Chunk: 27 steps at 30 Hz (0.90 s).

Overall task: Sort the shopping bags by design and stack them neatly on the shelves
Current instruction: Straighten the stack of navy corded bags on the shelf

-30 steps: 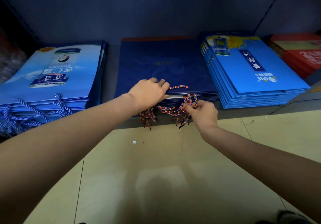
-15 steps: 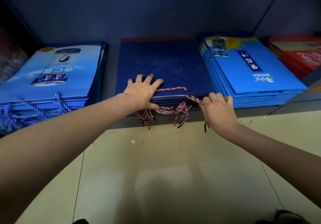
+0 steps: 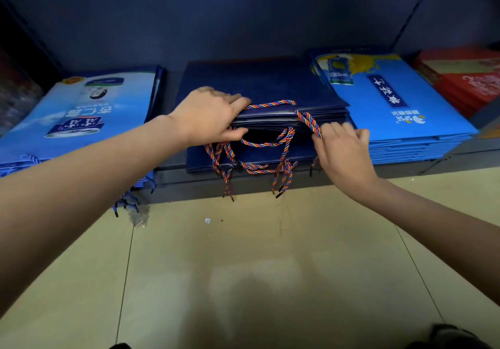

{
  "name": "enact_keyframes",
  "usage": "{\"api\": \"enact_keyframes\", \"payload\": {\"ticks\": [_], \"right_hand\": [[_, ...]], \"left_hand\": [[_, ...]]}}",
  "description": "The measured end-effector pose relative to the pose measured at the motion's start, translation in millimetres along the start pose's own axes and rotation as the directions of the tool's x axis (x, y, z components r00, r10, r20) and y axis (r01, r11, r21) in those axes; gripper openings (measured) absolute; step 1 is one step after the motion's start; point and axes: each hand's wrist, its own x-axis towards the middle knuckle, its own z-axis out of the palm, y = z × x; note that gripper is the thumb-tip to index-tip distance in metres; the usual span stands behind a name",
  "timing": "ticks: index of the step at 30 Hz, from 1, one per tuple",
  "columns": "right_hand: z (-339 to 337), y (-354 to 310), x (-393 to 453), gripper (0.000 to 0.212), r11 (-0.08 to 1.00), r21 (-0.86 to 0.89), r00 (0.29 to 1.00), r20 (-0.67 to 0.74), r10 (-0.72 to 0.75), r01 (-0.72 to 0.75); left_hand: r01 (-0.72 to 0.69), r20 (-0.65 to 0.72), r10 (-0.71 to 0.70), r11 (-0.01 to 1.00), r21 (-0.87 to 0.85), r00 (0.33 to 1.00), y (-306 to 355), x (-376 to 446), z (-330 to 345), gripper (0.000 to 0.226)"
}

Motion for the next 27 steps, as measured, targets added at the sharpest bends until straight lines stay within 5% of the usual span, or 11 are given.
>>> {"api": "enact_keyframes", "payload": {"ticks": [4,8,11,14,17,22,27], "right_hand": [[-0.9,-7.0,-9.3,0.03,0.969,0.196,0.973,0.2,0.114,-0.153],[-25.7,-8.5,-1.8,0.033,0.917,0.395,0.991,-0.137,0.0,0.055],[-29.2,-9.0,16.6,0.023,0.907,0.184,0.908,-0.265,-0.326,0.379],[-12.8,-13.7,27.8,0.021,0.815,-0.1,0.802,-0.141,-0.58,0.571],[-3.0,-19.4,30.4,0.01,0.817,-0.165,0.811,-0.118,-0.573,0.553],[-17.8,-11.6,33.6,0.018,0.872,0.143,0.878,-0.184,-0.441,0.468],[-15.9,-1.7,15.4,0.025,0.844,0.147,0.856,-0.144,-0.497,0.515]], "left_hand": [[0.037,0.024,-0.037,0.999,0.013,0.999,-0.1,3.1,0.9,0.064],[0.062,0.047,-0.062,0.998,-0.011,0.997,-2.3,5.4,-3.1,0.06],[0.064,0.063,-0.063,0.998,-0.016,0.996,-2.8,4.5,-3.9,0.061],[0.056,0.067,-0.055,0.998,-0.013,0.996,-1.1,4.5,-3.9,0.061],[0.055,0.071,-0.053,0.998,-0.022,0.996,-2.2,4.6,-5.1,0.061],[0.062,0.125,-0.054,0.996,-0.057,0.991,-4.1,3.0,-0.1,0.063],[0.073,0.173,-0.054,0.992,-0.106,0.983,-2.7,2.0,4.3,0.059]]}}
